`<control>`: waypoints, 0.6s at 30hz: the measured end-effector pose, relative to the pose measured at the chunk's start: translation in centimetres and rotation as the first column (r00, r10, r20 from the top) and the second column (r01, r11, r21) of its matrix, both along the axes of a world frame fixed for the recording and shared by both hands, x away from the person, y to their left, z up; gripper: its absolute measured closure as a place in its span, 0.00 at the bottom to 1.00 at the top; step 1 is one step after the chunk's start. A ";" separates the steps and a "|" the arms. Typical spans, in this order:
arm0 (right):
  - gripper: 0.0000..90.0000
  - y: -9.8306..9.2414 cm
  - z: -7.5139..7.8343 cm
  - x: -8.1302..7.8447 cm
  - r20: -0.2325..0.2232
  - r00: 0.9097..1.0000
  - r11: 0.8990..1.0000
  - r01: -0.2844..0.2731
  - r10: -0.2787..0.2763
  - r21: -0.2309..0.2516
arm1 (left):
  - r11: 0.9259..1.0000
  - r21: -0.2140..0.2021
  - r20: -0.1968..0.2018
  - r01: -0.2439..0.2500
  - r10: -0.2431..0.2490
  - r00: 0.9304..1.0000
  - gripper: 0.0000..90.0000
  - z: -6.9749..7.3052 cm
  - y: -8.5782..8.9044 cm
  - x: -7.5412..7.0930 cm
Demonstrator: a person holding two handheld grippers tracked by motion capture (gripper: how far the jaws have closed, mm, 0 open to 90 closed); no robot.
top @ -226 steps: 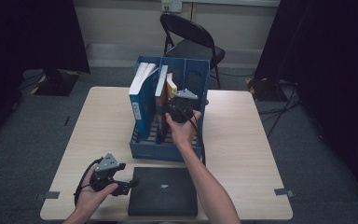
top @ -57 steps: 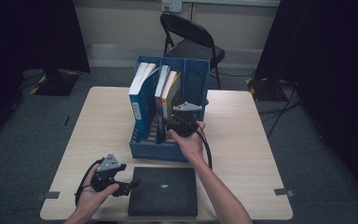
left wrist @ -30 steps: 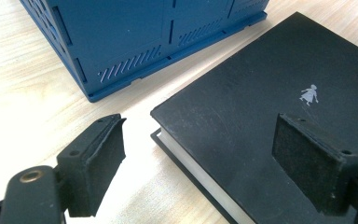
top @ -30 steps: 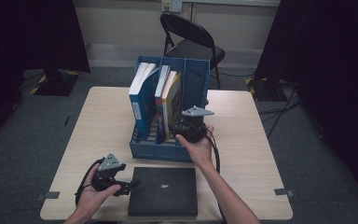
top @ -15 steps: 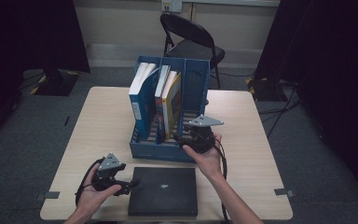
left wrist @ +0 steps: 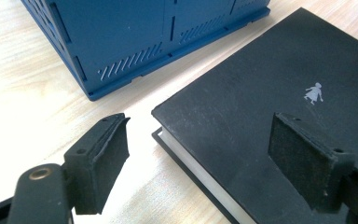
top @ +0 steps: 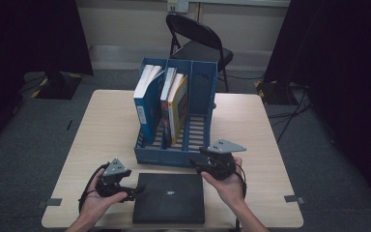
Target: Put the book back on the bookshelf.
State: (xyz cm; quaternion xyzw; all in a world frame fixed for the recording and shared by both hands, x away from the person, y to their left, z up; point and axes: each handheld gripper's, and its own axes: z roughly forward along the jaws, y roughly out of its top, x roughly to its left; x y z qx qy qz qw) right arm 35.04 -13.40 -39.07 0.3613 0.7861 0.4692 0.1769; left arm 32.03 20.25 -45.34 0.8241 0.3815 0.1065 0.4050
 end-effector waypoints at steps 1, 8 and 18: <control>0.52 -0.3 -0.3 -0.4 -0.011 1.000 1.000 0.003 -0.003 -0.003 | 1.000 -0.003 -0.006 -0.003 0.003 1.000 0.22 -0.1 -0.1 0.1; 0.49 -1.9 -1.7 -2.8 -0.047 0.999 0.999 0.011 -0.013 -0.033 | 1.000 0.013 -0.011 -0.012 0.012 1.000 0.22 -0.1 -0.3 0.5; 0.39 -2.5 -4.7 -3.6 -0.121 0.993 0.998 0.005 -0.012 -0.062 | 1.000 -0.001 -0.028 0.020 -0.020 0.999 0.23 -0.5 -0.9 1.0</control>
